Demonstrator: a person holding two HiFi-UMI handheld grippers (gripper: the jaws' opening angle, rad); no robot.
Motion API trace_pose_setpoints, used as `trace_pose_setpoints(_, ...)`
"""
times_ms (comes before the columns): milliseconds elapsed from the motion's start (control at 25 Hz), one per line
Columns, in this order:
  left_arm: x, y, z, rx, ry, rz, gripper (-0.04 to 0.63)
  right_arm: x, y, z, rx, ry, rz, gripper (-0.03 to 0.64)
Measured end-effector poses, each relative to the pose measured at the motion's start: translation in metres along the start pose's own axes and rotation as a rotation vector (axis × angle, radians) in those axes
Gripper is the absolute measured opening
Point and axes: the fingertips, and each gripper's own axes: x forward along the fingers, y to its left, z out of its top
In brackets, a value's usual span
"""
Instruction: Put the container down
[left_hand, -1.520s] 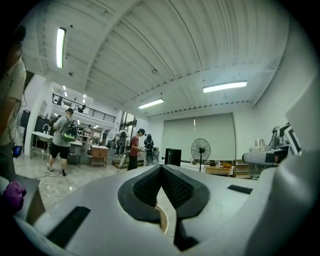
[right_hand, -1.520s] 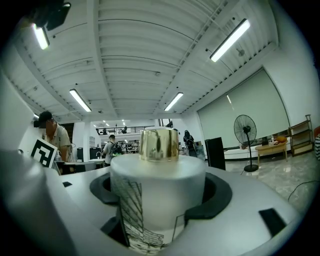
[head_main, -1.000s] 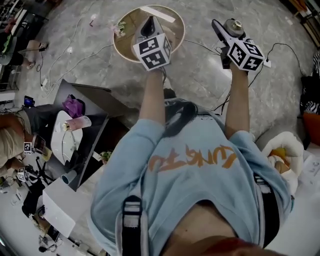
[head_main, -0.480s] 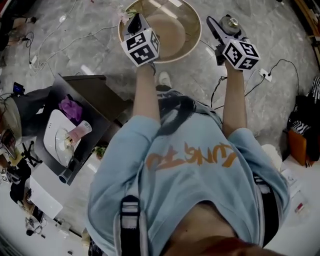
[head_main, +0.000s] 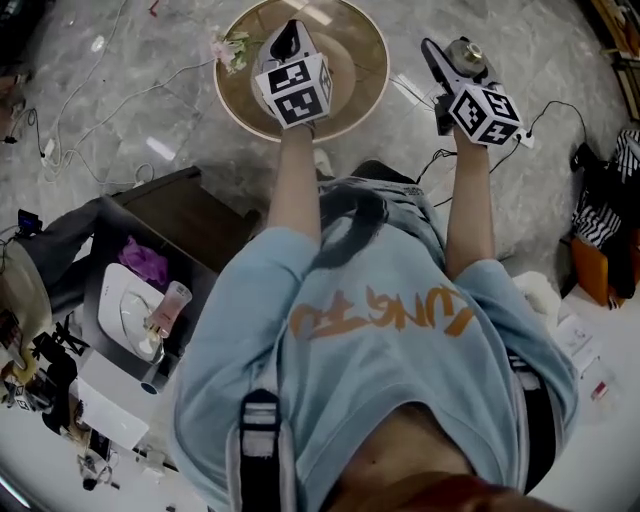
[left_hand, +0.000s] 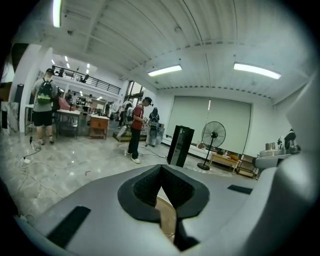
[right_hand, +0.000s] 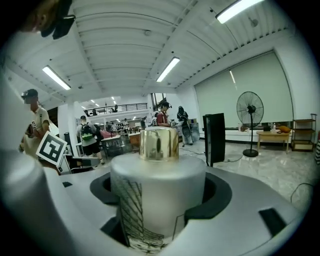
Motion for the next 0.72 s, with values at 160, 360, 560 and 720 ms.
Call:
trace_pose_setpoints(160,0.024,-0.019,-0.022,0.014,0.066,-0.021,0.026,0.014,-0.029,-0.016,0.013,0.046,-0.024,0.359)
trace_pose_setpoints(360,0.037,-0.028,-0.063,0.030,0.171,-0.011,0.026,0.039,-0.037,-0.056,0.042,0.122,0.036,0.357)
trace_pose_setpoints(560,0.038,-0.031,-0.112,0.018,0.256,0.004,0.026,0.051,-0.023,-0.122,0.043,0.229,0.138,0.357)
trace_pose_setpoints(720,0.047,-0.042,-0.157,0.014,0.297,-0.020,0.026,0.051,-0.021,-0.184,0.062,0.312,0.180,0.357)
